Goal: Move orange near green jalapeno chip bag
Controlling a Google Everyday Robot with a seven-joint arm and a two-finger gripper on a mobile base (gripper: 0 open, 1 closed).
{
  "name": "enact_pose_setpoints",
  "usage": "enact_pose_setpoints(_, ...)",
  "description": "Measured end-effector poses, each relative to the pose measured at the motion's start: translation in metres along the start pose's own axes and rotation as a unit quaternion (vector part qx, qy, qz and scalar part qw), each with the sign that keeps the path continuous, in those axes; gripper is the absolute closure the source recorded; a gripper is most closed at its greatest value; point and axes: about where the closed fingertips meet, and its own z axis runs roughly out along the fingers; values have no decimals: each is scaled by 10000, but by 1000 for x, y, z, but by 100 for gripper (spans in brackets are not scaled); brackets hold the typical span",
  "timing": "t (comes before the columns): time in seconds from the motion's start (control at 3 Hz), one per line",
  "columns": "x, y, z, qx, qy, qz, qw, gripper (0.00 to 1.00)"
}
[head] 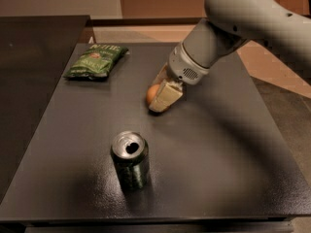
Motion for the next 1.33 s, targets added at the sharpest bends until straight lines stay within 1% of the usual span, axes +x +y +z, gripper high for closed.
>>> enact_pose_setpoints(0.33,-9,-18,-7,100,-26,4,9999,89)
enact_pose_setpoints(0.67,-27,-44,-8,156,-97,-13,9998,100)
enact_pose_setpoints(1.33,-65,-96,19,206,-169,-118,9996,100)
